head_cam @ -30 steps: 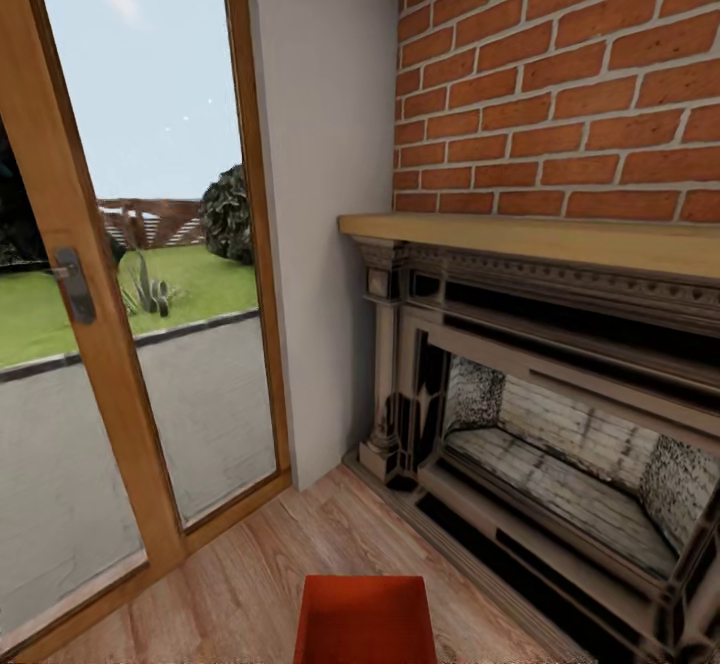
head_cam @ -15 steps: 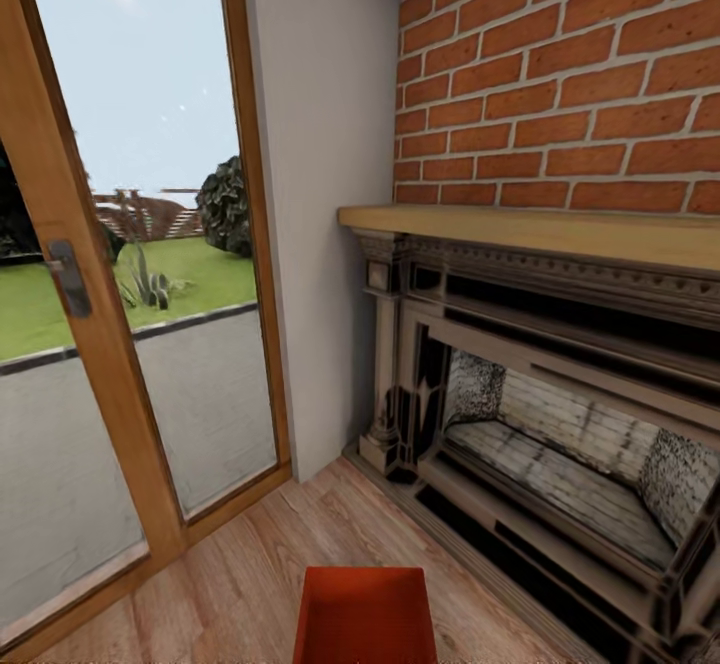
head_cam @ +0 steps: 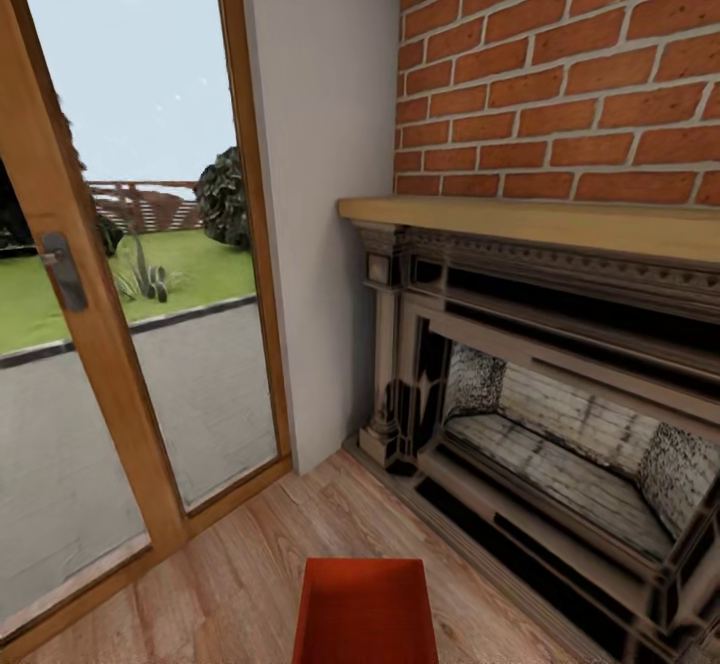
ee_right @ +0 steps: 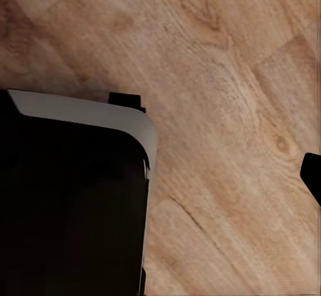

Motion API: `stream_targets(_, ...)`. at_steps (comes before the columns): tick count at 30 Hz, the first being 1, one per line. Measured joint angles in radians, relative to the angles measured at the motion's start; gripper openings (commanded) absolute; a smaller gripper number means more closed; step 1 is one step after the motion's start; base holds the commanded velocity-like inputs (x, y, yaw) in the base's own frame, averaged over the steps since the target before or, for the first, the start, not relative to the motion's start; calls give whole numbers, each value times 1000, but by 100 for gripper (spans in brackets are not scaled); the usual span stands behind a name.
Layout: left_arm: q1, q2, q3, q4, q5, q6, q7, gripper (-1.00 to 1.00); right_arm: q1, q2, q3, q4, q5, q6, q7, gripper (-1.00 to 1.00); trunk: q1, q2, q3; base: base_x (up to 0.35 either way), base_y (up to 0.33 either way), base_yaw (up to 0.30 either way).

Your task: Move the two storage containers from the living room to the garage. In the garage, place one container on the floor and stack the other container on top of it (either order is fine).

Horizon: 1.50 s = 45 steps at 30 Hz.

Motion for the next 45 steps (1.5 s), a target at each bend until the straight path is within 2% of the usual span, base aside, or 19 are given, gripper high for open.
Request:
stream_targets(20,0,-2,4,2,14,-1,-9,100,0,-7,0,0,3,-6,6,100,0,0,-32,0,-46,0)
stream_targets(36,0,-2,4,2,13,1,-8,100,0,-4,0,0,2,-5,7,100,0,0,-58,0,-3,0)
stream_targets(45,0,-2,1,-1,2,0,-4,100,0,-6,0,0,2,-7,-1,100,0,0,-72,0,0,0)
